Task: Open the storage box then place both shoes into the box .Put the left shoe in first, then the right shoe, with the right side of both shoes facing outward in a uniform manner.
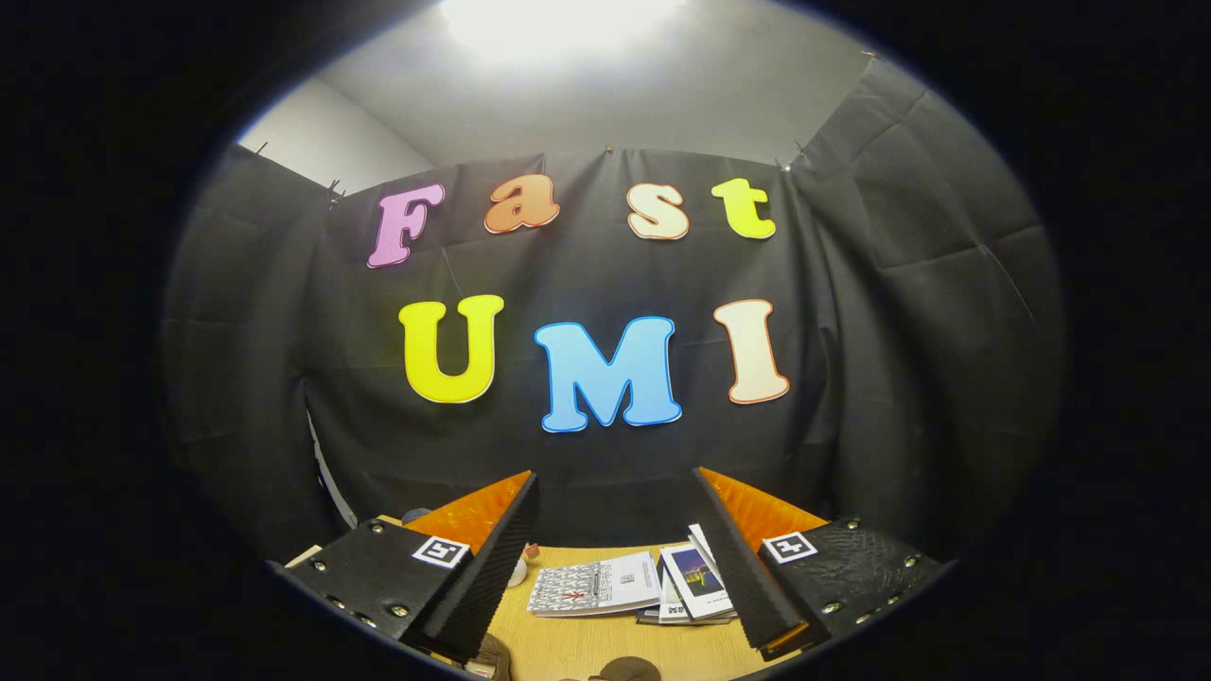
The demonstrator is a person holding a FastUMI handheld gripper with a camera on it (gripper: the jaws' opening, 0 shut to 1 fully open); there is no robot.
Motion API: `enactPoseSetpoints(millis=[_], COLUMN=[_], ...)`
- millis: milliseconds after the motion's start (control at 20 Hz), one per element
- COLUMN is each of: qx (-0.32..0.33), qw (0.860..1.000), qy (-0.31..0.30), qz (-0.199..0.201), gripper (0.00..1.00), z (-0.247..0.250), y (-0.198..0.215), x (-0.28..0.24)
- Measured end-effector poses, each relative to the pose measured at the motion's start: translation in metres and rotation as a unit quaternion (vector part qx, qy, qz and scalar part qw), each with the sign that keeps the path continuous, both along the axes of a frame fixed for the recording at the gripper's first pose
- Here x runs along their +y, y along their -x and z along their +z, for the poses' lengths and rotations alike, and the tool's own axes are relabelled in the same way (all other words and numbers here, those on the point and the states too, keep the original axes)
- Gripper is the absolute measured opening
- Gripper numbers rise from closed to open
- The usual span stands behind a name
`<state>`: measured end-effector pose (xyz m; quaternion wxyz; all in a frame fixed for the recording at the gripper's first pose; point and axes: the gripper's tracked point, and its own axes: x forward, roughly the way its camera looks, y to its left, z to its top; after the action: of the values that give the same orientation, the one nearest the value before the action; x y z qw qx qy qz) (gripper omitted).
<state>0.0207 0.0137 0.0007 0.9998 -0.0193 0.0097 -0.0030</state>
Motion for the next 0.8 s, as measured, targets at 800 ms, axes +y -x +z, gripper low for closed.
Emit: enactPoseSetpoints(millis=[800], qx=[0.116], qw=[0.99], qy=[-0.01], qz=[0.08], gripper=[0.97], z=[-0.118], y=[0.005], x=[0.073])
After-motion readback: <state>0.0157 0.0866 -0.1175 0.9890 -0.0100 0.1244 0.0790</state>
